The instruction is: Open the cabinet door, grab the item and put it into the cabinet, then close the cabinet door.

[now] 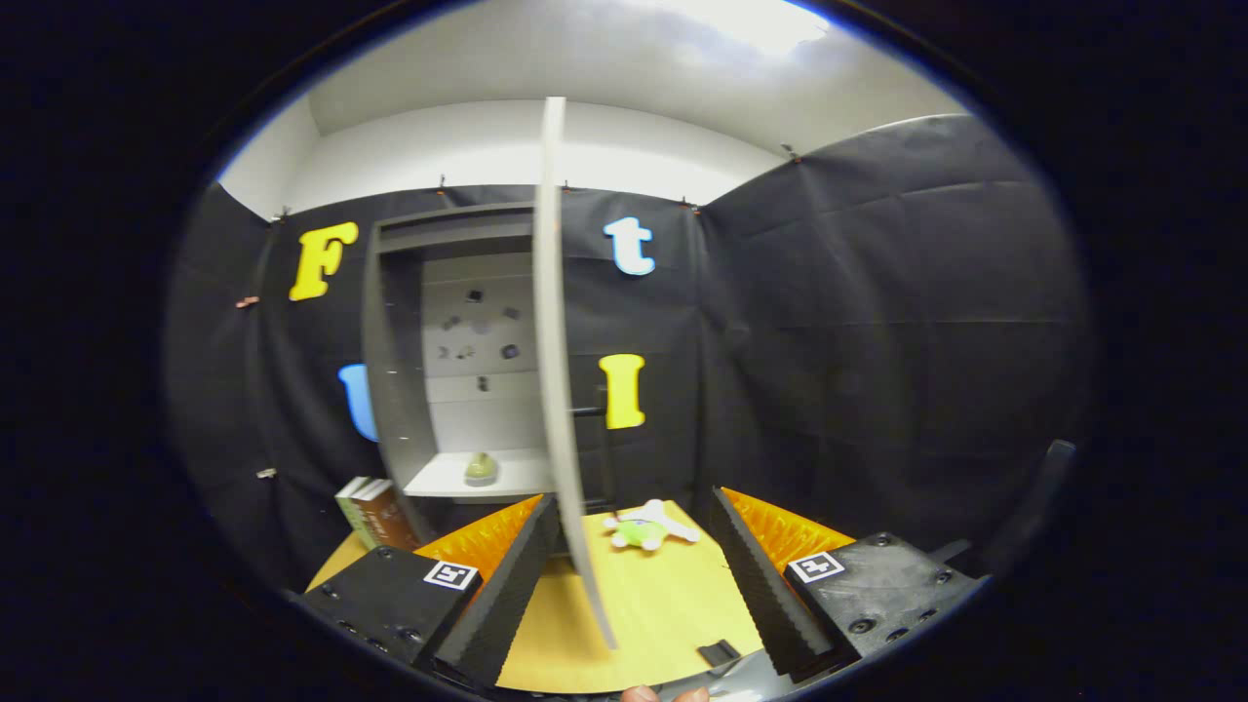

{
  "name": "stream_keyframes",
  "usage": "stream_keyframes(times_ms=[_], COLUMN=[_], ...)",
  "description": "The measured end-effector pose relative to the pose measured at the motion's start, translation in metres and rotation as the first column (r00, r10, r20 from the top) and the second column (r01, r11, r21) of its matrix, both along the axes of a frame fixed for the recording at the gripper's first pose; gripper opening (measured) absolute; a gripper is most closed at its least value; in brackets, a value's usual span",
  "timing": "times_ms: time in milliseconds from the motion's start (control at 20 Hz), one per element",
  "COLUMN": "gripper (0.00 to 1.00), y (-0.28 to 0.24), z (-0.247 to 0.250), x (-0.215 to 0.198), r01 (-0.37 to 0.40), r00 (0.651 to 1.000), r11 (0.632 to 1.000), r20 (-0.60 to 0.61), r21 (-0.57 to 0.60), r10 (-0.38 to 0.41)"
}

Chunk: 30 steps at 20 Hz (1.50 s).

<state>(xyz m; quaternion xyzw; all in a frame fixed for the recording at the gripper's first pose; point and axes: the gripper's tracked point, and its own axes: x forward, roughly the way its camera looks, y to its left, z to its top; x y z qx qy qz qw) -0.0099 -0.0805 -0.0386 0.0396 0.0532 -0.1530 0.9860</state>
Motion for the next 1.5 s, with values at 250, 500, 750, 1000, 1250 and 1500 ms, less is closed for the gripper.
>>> stream_keyframes(times_ms=[250,500,750,1000,1250,1500], gripper=[0.98,0.98,0.96,0.98,0.98,0.98], y=[-0.072,-0.067,-0.048,-0.028,0.02,0.066], z=[-0.014,-0.035,-0.037,-0.035,-0.037,-0.041], x=[0.034,0.099,0.126,0.119,0.116,0.126], r01=[0.119,0.058,0.025,0.022,-0.036,-0.115], r00=[0.993,0.998,0.999,1.0,0.999,0.993], r11=[0.992,0.997,0.999,0.997,0.993,0.983], r20=[0.007,-0.025,-0.022,-0.02,-0.014,-0.013], r21=[0.043,0.048,0.028,0.073,0.11,0.146], r10=[-0.119,-0.057,-0.024,-0.02,0.038,0.118])
